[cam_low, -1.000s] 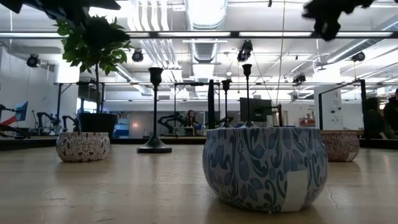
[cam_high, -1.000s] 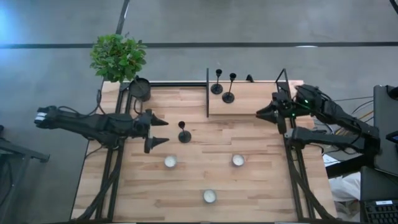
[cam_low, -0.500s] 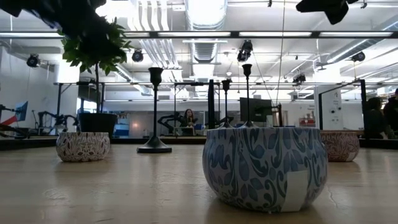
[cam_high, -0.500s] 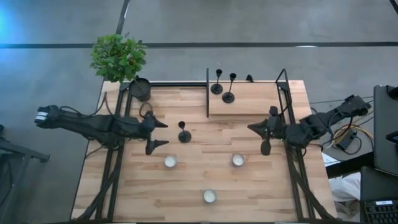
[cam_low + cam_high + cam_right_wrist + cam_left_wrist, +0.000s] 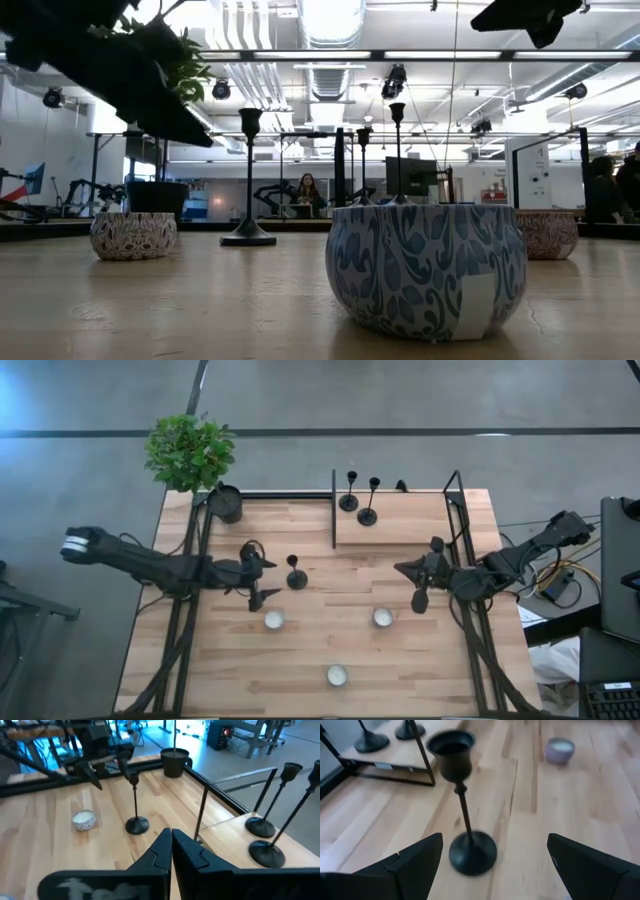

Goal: Pick & Place candle stick holders
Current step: Put the black candle holder on the shelf

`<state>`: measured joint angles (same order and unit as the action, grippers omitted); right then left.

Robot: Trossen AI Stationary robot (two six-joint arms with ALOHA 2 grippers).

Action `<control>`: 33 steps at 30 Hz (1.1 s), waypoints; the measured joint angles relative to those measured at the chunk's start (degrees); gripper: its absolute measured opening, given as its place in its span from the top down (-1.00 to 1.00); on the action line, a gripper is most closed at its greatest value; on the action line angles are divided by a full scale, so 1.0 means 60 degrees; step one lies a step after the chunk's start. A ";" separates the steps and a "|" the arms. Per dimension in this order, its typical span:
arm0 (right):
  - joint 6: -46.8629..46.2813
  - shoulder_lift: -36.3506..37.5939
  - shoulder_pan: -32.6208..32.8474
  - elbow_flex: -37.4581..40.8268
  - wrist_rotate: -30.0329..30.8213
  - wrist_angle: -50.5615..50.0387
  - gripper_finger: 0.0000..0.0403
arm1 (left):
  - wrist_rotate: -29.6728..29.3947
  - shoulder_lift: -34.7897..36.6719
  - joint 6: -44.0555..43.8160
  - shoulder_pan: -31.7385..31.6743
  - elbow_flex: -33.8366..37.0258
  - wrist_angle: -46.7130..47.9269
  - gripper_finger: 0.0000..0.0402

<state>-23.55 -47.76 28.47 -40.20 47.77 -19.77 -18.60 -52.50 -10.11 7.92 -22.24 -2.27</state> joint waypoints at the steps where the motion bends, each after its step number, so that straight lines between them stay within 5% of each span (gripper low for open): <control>1: 0.0004 0.0003 0.0004 0.0056 0.0013 0.0123 0.96 | -0.0094 -0.0089 -0.0003 -0.0012 0.0166 -0.0546 -0.82; 26: 0.0282 0.0003 0.0002 0.0108 0.0066 0.0340 0.96 | 0.0187 -0.3834 0.0276 -0.1152 0.0276 -0.4614 -0.80; 33: 0.0244 0.0003 -0.0004 0.0108 0.0062 0.0338 0.96 | 0.0235 -0.4301 0.0396 -0.1199 -0.0057 -0.4631 -0.46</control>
<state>-22.09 -47.75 28.45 -39.55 48.14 -17.74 -17.19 -78.30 -7.73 0.73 -22.58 -30.05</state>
